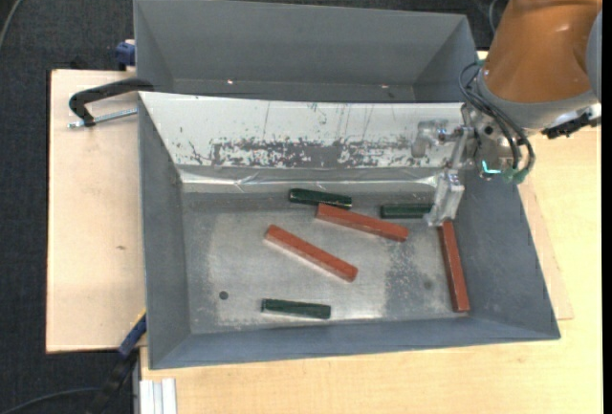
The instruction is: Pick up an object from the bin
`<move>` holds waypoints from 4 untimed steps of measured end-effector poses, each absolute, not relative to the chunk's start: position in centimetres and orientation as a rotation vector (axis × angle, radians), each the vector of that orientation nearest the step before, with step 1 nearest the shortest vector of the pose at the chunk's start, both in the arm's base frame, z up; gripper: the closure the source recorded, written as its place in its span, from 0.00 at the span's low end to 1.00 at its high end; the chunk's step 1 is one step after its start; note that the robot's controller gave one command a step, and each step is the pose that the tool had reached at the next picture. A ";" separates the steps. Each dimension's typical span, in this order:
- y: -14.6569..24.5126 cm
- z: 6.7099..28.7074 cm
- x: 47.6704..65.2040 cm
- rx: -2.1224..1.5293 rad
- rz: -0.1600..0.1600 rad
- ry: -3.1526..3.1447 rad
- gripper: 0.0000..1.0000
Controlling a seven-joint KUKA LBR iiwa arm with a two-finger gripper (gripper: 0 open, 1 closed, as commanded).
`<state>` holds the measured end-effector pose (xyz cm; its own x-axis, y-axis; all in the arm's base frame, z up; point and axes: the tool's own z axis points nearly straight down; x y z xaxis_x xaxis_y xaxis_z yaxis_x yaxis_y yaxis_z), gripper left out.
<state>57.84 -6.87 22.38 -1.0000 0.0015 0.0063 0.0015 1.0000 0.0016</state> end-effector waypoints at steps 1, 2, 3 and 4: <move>-4.2 11.7 58.9 -0.159 -0.004 -3.131 0.00; -2.8 6.8 58.9 -0.118 -0.003 -3.135 0.00; -2.9 7.1 59.0 -0.120 -0.001 -3.140 1.00; -2.8 19.1 57.8 -0.090 0.000 -3.154 1.00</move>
Offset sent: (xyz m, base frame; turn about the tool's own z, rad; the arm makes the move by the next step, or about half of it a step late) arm 0.0115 0.0242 -0.1024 0.1017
